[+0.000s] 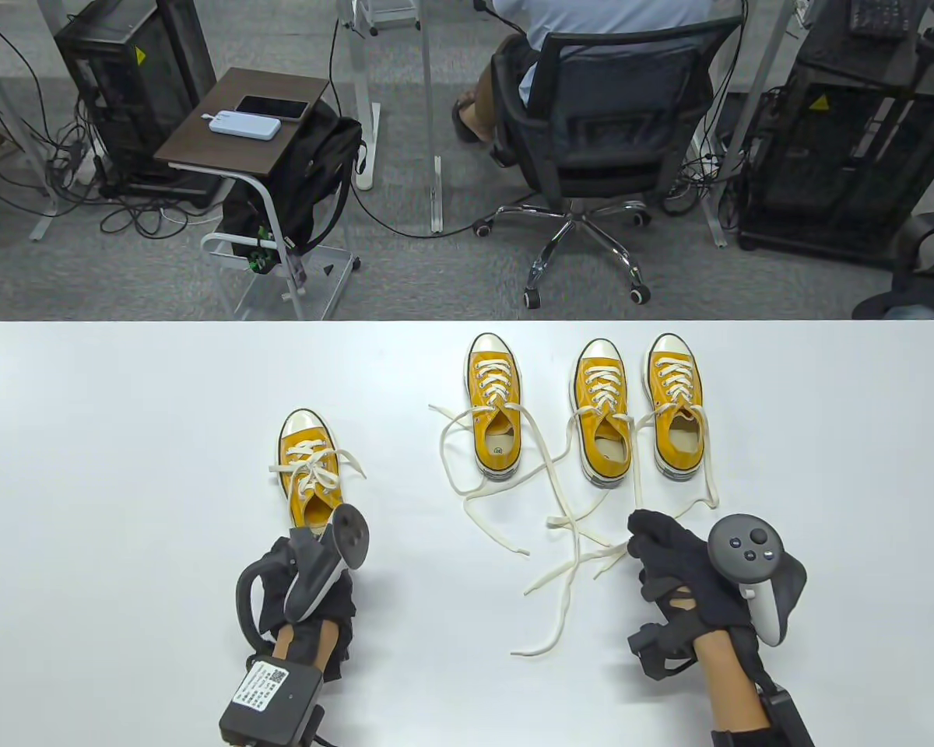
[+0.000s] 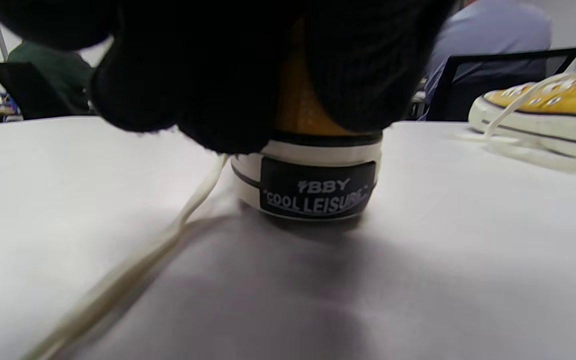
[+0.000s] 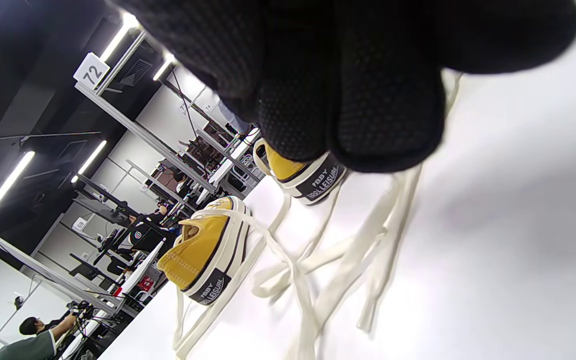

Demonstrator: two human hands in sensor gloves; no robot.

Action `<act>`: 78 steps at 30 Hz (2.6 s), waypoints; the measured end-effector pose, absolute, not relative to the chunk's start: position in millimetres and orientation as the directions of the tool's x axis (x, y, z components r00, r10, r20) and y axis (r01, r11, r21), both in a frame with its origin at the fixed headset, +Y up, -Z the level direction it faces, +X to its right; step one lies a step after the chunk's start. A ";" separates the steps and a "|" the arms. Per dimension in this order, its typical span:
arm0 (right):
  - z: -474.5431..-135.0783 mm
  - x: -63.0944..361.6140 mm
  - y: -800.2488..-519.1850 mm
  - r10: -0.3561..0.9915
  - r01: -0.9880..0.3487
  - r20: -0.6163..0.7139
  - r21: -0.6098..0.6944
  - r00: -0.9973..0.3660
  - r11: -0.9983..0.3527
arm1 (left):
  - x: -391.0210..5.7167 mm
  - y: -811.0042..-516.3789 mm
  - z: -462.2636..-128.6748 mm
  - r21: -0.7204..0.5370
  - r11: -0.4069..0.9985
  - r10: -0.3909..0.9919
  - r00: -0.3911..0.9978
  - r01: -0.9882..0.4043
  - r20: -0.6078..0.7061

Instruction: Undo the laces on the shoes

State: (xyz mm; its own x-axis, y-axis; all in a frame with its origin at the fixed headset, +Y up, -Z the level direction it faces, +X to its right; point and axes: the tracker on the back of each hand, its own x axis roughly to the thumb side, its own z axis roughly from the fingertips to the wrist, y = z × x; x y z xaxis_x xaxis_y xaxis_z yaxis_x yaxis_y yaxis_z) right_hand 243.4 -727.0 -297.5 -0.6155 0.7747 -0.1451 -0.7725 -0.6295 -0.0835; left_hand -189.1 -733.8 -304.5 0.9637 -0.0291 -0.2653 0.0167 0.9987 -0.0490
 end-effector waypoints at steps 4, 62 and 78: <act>-297.2 242.2 -726.7 0.771 -0.768 -0.145 -0.083 -0.621 -0.635 | -188.7 -722.7 -303.3 0.039 0.999 0.044 0.964 -0.035 -0.264; -298.0 237.7 -728.8 0.738 -0.739 -0.140 -0.059 -0.660 -0.672 | -50.6 -694.1 -196.0 -0.094 0.983 -0.115 0.923 0.160 0.367; -299.1 215.5 -738.5 0.662 -0.668 -0.110 0.027 -0.742 -0.744 | -84.6 -703.2 -217.0 -0.335 0.935 0.219 0.930 -0.114 0.296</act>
State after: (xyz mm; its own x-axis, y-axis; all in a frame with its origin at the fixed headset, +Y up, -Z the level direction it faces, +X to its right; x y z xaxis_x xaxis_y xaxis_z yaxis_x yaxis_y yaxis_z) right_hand 215.5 -738.5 -299.1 -0.7416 0.6618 -0.1099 -0.6678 -0.7438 0.0272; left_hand -84.6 -703.2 -217.0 0.9297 0.2195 0.2958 -0.1140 0.9351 -0.3355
